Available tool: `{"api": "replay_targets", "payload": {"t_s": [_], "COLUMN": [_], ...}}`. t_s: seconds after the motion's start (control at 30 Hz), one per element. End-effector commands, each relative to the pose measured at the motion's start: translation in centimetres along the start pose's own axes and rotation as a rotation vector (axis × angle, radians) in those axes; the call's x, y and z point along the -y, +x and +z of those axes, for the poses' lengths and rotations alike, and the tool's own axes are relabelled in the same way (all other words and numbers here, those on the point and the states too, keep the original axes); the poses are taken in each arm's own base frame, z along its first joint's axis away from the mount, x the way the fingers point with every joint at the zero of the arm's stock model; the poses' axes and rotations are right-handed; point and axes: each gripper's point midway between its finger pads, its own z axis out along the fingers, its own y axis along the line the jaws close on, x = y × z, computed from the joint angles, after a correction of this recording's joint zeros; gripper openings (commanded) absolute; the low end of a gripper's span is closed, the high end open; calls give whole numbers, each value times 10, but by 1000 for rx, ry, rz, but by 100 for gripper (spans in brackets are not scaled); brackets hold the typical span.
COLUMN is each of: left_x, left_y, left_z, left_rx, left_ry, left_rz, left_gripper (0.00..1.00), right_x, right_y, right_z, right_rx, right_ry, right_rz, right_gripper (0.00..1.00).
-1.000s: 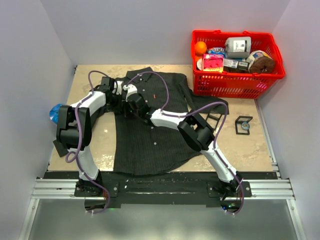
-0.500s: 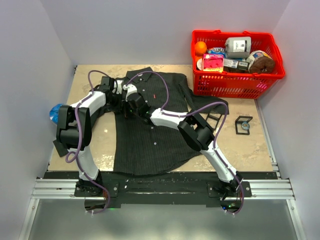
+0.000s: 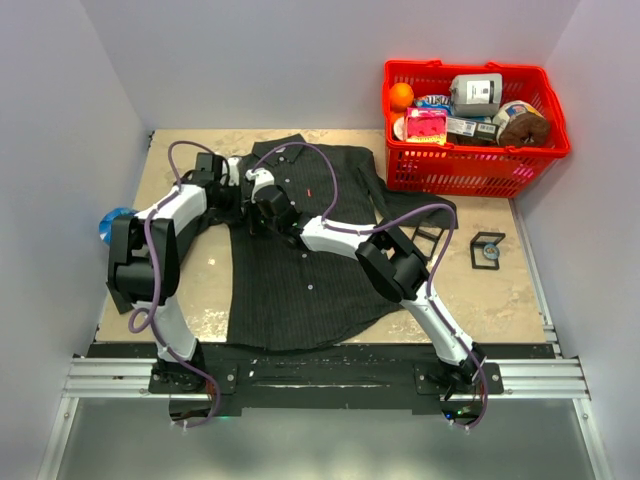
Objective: Pin the brooch onto the clothing
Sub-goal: Cross the brooch over the flattened clothing.
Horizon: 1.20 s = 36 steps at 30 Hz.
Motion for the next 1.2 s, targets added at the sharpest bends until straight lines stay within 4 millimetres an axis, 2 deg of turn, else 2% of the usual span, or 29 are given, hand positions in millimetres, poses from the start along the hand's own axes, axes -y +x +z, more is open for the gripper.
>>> {"api": "replay_targets", "payload": {"t_s": [0.0, 0.17, 0.43, 0.6, 0.7, 0.8, 0.93, 0.97, 1.0, 1.17], "left_x": [12, 23, 25, 23, 26, 22, 17, 16, 15, 17], "left_y": [-36, -35, -40, -49, -48, -42, -39, -39, -40, -38], "left_z": [-25, -23, -27, -37, -39, -32, -29, -29, -29, -27], "left_rx": [155, 152, 180, 235, 238, 198, 182, 183, 185, 178], "left_ry": [75, 145, 154, 158, 170, 158, 146, 145, 143, 169], "left_rz": [-16, -15, -11, -10, -4, -9, -15, -15, -9, 8], "left_gripper": [0, 0, 0, 0, 0, 0, 0, 0, 0, 0], "right_x": [-7, -8, -8, -5, -4, -7, -1, -3, 3, 23], "right_y": [2, 2, 6, 7, 8, 2, -17, -31, -30, -61], "right_z": [6, 7, 8, 9, 9, 5, -8, -15, -19, -40], "right_rx": [-7, -6, -14, -16, -19, -17, 12, 35, 34, 87], "right_ry": [-29, -35, -37, -31, -29, -43, -47, -51, -43, -19], "right_rz": [11, 11, 8, 6, 7, 9, 29, 32, 32, 36], "right_gripper": [0, 0, 0, 0, 0, 0, 15, 17, 22, 39]}}
